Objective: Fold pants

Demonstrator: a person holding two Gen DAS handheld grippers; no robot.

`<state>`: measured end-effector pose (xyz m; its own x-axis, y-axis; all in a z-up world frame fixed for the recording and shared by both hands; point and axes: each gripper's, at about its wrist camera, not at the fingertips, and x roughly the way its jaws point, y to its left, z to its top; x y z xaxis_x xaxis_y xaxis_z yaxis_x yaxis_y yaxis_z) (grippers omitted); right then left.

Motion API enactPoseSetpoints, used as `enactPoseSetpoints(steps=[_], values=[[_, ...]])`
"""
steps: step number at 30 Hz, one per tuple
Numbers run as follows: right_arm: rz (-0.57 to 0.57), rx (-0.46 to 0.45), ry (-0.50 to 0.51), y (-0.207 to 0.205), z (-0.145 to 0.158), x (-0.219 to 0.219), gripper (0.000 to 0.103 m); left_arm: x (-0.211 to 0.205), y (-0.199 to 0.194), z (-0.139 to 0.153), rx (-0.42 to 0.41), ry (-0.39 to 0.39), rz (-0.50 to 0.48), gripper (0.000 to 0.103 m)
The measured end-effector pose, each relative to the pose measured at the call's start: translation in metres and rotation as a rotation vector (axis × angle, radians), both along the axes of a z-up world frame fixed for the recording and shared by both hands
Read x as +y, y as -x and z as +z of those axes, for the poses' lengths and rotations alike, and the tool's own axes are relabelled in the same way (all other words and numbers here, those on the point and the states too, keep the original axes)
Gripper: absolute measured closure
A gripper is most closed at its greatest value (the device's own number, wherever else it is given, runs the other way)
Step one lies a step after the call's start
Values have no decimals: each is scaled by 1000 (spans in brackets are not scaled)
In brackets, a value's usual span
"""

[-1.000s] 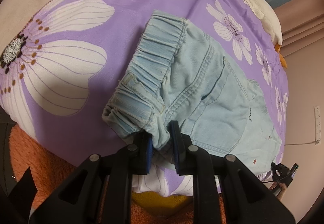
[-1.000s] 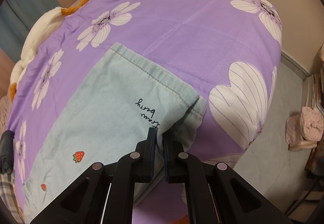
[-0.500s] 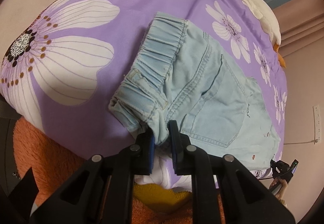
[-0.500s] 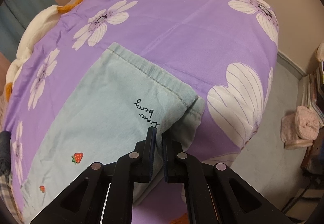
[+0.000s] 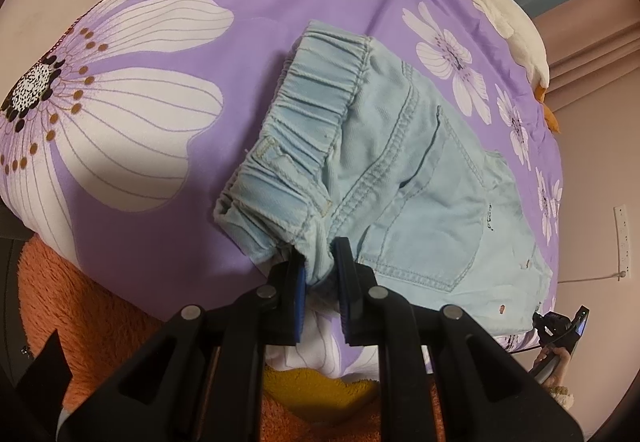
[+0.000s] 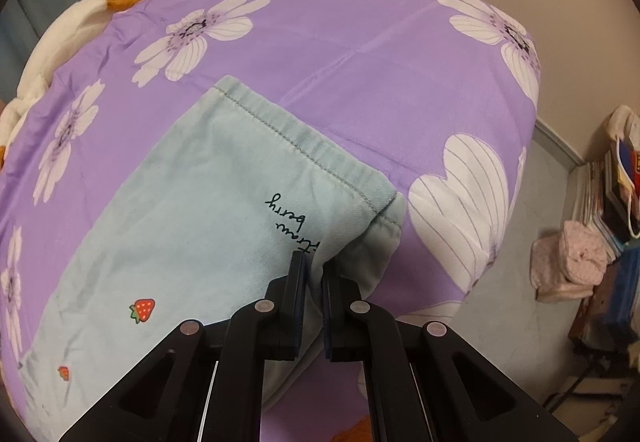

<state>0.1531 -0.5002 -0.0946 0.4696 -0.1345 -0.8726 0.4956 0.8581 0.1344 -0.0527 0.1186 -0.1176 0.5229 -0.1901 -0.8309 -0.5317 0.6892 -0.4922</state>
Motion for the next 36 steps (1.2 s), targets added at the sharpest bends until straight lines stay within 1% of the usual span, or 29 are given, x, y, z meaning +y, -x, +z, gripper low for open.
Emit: enactPoseSetpoints(steps=[5, 8, 11, 13, 14, 16, 19, 23, 27, 30, 31, 32, 33, 34, 35, 36], values=[[-5, 10, 13, -2, 1, 3, 101, 0, 1, 0, -6, 3, -1, 87], [-20, -1, 25, 0, 3, 5, 101, 1, 1, 0, -5, 6, 1, 88], [-19, -1, 41, 0, 4, 6, 101, -1, 4, 6, -6, -4, 2, 90], [-18, 9, 76, 0, 8, 8, 101, -5, 7, 12, -8, -25, -5, 90], [-19, 15, 106, 0, 11, 10, 101, -5, 7, 12, -7, -22, -4, 90], [-20, -2, 162, 3, 19, 11, 101, -4, 7, 9, 0, -19, -12, 89], [-28, -14, 144, 3, 19, 8, 101, -2, 4, 5, 9, -12, -12, 88], [-31, 13, 105, 0, 3, 3, 101, -3, 2, 3, 11, -20, -17, 87], [-26, 21, 127, -1, 4, 6, 101, -1, 4, 4, 4, -5, -10, 87], [-17, 33, 146, 0, 7, 9, 101, 0, 8, 13, -4, 13, -18, 85], [-10, 44, 159, 0, 9, 12, 100, 0, 10, 17, -5, 19, -20, 79], [-1, 55, 172, 0, 11, 14, 95, 1, 12, 21, -2, 21, -18, 64], [12, 66, 193, 0, 15, 18, 90, 2, 15, 27, 4, 8, -8, 53], [19, 67, 207, 0, 17, 20, 78, 3, 19, 34, 1, -17, 10, 41], [23, 62, 219, 1, 21, 22, 63, 4, 23, 41, -12, -42, 24, 41], [27, 48, 231, 3, 27, 25, 56, 6, 27, 49, -32, -59, 30, 40]])
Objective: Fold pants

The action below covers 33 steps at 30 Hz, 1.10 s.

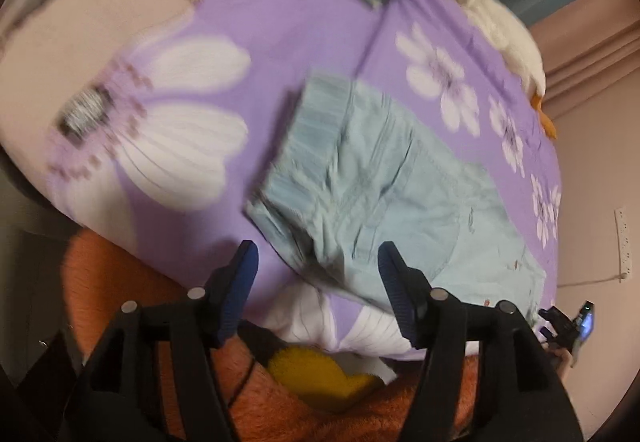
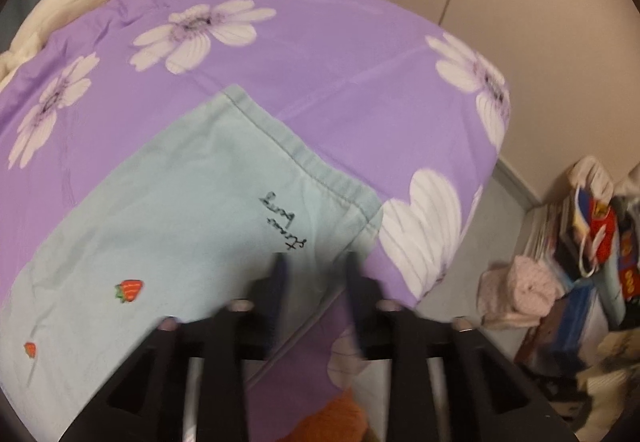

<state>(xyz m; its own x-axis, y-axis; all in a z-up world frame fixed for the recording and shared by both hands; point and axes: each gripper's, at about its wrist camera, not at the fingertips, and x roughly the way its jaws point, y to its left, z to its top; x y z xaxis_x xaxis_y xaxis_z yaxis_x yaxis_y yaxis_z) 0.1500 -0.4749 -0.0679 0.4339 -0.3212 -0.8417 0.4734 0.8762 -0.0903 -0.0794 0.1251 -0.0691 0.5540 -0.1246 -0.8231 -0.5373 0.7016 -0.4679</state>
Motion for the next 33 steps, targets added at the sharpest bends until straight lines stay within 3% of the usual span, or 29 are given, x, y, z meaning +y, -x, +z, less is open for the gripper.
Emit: enactPoseSetpoints(steps=[1, 4, 9, 14, 16, 22, 28, 33], values=[[8, -19, 5, 2, 6, 3, 49, 4, 3, 8, -21, -8, 6, 37], [54, -76, -9, 5, 27, 15, 48, 17, 7, 22, -68, -28, 42, 29], [187, -160, -80, 5, 57, 51, 48, 39, -16, 31, -71, -80, 59, 29], [401, -180, -189, -2, 66, 107, 48, 59, -55, 22, -84, -39, 9, 31], [486, -160, -235, -8, 64, 134, 48, 68, -71, 11, -72, 2, -7, 31], [735, -81, -287, -20, 54, 212, 48, 64, -97, -31, 37, 100, -67, 56], [882, 17, -288, -35, 37, 272, 48, 51, -83, -31, 17, 31, -67, 66], [973, 94, -382, -48, 24, 315, 48, 43, -78, -29, 28, -32, -80, 68]])
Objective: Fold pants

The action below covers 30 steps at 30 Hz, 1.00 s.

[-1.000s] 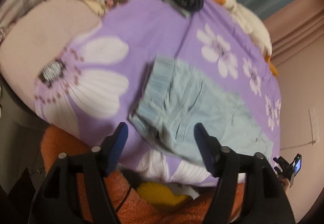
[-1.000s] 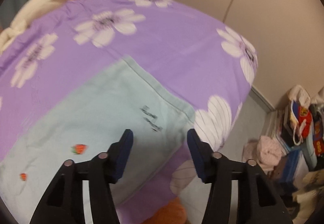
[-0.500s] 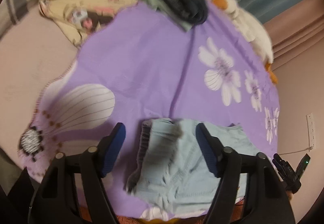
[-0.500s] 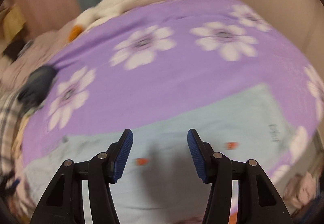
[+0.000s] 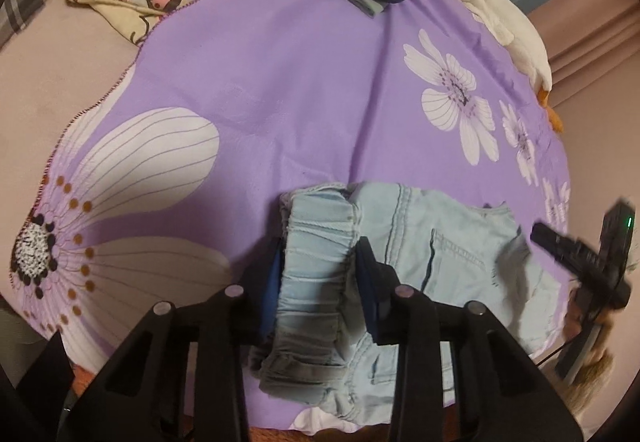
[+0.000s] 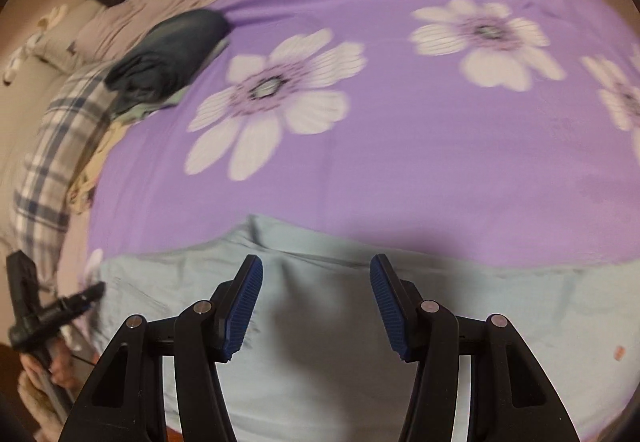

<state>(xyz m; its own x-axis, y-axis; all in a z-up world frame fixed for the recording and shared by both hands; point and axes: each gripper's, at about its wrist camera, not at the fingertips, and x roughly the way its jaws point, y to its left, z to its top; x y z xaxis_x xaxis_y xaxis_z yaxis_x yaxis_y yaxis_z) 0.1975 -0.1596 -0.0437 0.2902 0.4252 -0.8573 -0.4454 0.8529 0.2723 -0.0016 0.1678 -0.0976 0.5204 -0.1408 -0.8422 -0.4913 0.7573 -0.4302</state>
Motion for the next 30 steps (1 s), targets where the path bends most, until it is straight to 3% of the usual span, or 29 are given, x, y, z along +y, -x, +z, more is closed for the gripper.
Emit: enactPoseSetpoints(steps=[6, 7, 8, 9, 10, 17, 22, 26, 30], values=[[106, 61, -5, -4, -19, 46, 48, -5, 2, 0, 9, -53, 3, 68], [128, 70, 0, -4, -24, 53, 51, -6, 1, 0, 13, -65, -2, 68], [155, 75, 10, -3, -28, 60, 75, -7, 1, 1, 15, -76, -6, 68], [200, 88, 17, -2, -34, 69, 90, -8, 0, 1, 18, -84, -9, 68], [221, 108, 32, -1, -41, 76, 92, -8, -1, 2, 20, -90, -10, 68], [173, 21, 8, -3, -14, 80, 94, -12, -1, 3, 32, -140, -6, 68], [174, -3, 129, -5, -46, 92, 94, -19, 2, 7, 41, -166, -7, 70], [161, -20, 129, -4, -43, 90, 94, -23, 6, 6, 42, -199, -16, 70], [159, -5, 104, -8, -45, 85, 94, -20, 3, -1, 49, -182, 8, 70]])
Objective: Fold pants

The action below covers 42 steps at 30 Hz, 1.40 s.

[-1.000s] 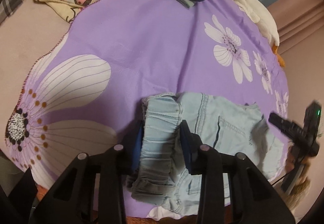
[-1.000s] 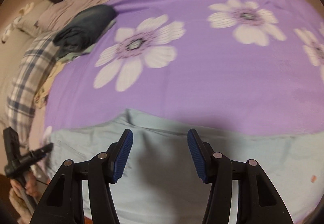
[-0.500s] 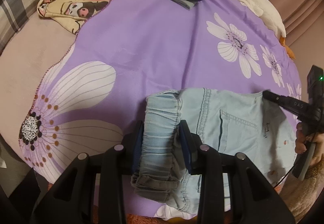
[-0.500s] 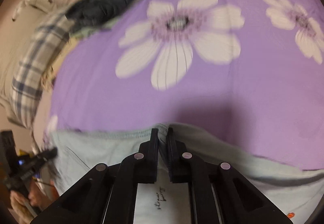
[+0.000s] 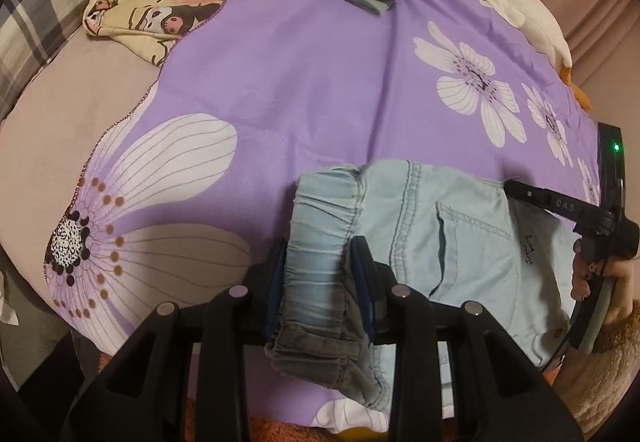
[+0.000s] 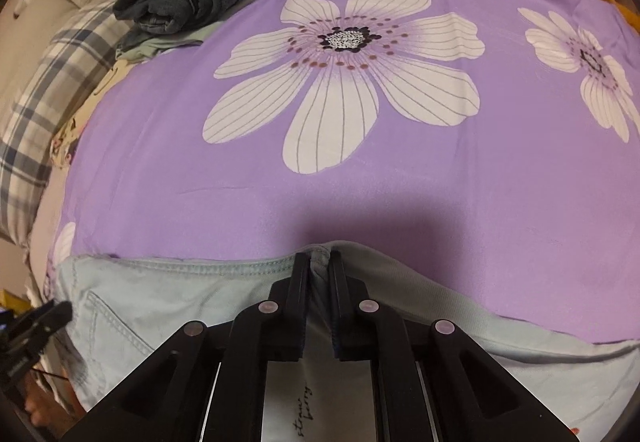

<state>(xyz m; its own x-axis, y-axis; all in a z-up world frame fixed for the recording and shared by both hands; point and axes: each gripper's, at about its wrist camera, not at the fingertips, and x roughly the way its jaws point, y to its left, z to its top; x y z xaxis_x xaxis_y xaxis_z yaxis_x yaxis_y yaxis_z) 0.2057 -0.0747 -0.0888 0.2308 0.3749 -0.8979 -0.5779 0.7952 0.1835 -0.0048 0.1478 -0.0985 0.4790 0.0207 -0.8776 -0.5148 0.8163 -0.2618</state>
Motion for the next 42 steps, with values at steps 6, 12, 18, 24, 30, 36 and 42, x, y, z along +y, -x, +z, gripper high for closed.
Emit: enactPoseSetpoints(steps=[6, 12, 18, 24, 30, 36, 42], values=[[-9, -8, -11, 0, -2, 1, 94, -2, 2, 1, 4, -14, 9, 68], [-8, -39, 7, 5, -2, 4, 94, -7, 8, 3, 13, -29, 7, 69], [-8, -60, 25, 7, -2, 7, 94, -6, 14, 1, 6, -10, 13, 68], [-10, -61, 20, 6, -2, 8, 94, -7, 14, 0, 6, -19, 11, 67], [-11, -70, 22, 7, -3, 8, 94, -5, 17, -1, 5, -14, 17, 60], [-13, -70, 22, 6, -3, 7, 94, -2, 20, -2, 0, 10, 18, 60], [-15, -67, 15, 5, -4, 6, 94, -4, 20, -2, 2, 11, 17, 60]])
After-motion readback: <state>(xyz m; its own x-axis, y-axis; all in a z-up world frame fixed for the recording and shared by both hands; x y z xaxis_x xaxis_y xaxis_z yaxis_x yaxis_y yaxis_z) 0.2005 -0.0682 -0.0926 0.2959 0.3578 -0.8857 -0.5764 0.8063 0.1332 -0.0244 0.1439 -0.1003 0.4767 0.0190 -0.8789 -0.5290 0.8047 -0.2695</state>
